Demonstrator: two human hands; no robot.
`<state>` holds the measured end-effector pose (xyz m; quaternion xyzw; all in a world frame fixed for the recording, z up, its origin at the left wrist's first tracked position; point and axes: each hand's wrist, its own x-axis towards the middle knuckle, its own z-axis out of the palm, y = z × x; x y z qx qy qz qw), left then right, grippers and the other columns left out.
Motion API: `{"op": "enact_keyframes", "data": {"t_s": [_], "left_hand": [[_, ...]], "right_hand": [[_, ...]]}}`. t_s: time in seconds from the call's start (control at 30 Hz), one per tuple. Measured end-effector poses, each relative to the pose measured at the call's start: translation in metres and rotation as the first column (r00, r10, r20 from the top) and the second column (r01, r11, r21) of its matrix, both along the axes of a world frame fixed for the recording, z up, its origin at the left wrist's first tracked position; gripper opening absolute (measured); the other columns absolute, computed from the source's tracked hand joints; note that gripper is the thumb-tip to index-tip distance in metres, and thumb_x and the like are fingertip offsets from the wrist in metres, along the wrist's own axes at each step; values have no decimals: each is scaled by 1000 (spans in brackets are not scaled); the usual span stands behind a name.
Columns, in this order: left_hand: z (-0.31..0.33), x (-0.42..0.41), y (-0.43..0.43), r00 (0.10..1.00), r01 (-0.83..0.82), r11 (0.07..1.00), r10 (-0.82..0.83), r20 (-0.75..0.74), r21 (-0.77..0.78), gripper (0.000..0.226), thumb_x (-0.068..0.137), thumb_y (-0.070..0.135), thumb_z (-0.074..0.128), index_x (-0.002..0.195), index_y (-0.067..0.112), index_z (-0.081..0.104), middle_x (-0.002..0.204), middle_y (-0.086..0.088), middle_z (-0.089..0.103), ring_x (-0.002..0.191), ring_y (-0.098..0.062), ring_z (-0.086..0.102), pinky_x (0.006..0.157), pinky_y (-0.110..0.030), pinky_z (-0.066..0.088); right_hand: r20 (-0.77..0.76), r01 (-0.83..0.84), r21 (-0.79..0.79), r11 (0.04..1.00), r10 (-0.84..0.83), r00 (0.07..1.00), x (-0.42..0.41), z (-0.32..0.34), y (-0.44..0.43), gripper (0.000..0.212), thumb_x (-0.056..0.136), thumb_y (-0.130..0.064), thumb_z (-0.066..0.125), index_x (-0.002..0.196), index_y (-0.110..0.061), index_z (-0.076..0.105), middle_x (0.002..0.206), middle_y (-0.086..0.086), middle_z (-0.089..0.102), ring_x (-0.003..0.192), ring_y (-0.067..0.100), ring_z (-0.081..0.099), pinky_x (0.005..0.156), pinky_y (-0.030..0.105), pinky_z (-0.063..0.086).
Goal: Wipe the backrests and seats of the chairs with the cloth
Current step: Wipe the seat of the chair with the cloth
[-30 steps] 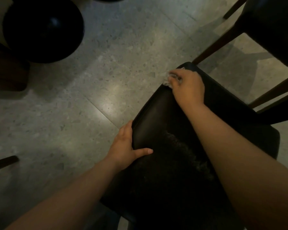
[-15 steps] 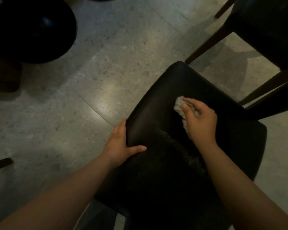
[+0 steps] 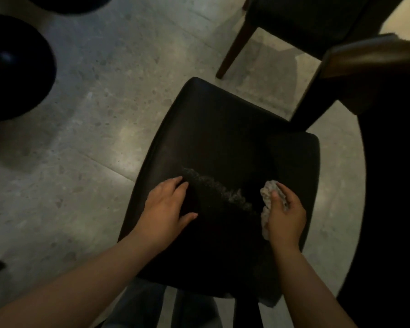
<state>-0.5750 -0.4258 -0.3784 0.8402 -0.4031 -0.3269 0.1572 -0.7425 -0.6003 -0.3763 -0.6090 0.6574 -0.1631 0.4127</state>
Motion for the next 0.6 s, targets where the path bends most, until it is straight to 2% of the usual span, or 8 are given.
{"op": "enact_keyframes", "data": {"t_s": [0.13,0.23,0.3,0.4,0.53,0.6], "left_hand": [[0,-15,-12,991,135,990,-136,11,31,73,87,48,63,148,19,36,157,-2,24,144,-19,20,119,-34,20],[-7,-28,-17,965,259,959,-262,11,113,77,87,51,61,150,19,30,159,-5,17,146,-23,13,120,-37,19],[-14,-35,-18,954,285,941,-297,38,183,83,87,55,59,152,19,23,161,-6,10,147,-27,6,120,-41,16],[-21,-45,-15,941,289,922,-323,101,257,92,85,62,55,155,19,13,162,-6,0,148,-30,-1,121,-44,12],[-27,-53,-9,936,276,928,-319,151,251,101,81,64,60,155,18,10,162,-7,-2,148,-30,-3,120,-45,8],[-28,-54,-8,928,281,924,-330,170,261,103,79,63,63,155,17,11,163,-8,-2,148,-31,-3,119,-46,7]], "right_hand": [[-49,92,-15,996,-93,994,-34,4,-5,29,96,-16,56,124,-16,64,119,0,65,108,13,59,89,19,42],[-131,125,-47,991,-130,983,-59,7,-13,26,97,-14,55,120,-15,66,115,2,66,100,10,57,81,13,38],[-175,143,-67,987,-153,973,-76,8,-20,25,97,-12,54,119,-12,65,115,5,66,100,13,58,86,19,40],[-126,226,-82,971,-235,964,-88,5,-29,24,96,-10,55,118,-8,64,116,11,66,108,24,61,97,31,45],[-169,275,-117,954,-292,941,-79,-11,-36,23,97,-15,55,117,-11,65,114,9,66,106,23,61,85,24,41],[-154,301,-124,946,-318,936,-78,-21,-43,24,97,-17,55,118,-11,65,114,9,66,106,22,61,84,24,42]]}}
